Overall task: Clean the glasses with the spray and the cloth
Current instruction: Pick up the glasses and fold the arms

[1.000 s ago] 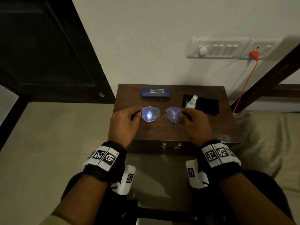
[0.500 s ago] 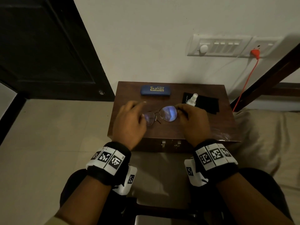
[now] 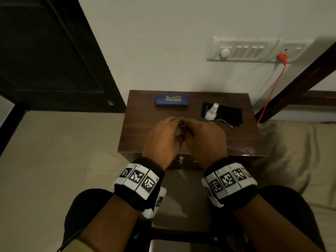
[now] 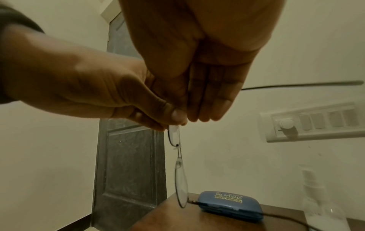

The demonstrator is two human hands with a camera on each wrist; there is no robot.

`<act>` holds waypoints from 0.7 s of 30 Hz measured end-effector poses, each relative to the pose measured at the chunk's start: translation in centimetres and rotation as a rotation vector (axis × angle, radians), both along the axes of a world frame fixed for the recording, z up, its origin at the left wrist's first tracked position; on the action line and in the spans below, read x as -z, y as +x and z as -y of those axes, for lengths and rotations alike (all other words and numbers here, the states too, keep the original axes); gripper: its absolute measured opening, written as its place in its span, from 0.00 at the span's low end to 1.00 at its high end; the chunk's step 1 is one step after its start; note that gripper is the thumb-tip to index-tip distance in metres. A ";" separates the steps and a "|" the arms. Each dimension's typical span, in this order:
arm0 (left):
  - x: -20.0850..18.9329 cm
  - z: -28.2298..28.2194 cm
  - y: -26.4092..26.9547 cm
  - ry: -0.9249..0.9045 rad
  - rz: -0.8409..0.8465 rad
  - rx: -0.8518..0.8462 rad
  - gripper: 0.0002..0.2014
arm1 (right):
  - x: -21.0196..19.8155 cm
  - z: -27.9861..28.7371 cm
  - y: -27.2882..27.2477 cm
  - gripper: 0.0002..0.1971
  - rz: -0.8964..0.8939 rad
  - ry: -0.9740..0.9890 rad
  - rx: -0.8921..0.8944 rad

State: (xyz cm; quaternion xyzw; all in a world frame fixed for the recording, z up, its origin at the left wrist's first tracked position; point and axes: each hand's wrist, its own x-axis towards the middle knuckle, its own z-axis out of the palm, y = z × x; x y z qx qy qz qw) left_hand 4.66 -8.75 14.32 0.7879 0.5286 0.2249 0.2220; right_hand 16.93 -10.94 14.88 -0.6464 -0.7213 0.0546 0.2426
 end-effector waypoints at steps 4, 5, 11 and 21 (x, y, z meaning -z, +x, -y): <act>0.6 -0.1 -0.8 0.010 0.136 -0.070 0.20 | 0.2 0.8 0.0 0.22 -0.179 0.013 0.106; 0.8 -0.2 -1.1 -0.026 0.206 -0.104 0.20 | 0.2 1.1 0.3 0.20 -0.253 0.043 0.164; 0.8 0.3 -3.3 -0.293 0.689 -0.274 0.18 | 1.8 2.1 3.0 0.09 -0.538 -0.057 0.471; 1.5 1.6 -4.8 -0.400 0.887 -0.211 0.17 | 2.8 0.6 3.7 0.09 -0.714 -0.227 0.313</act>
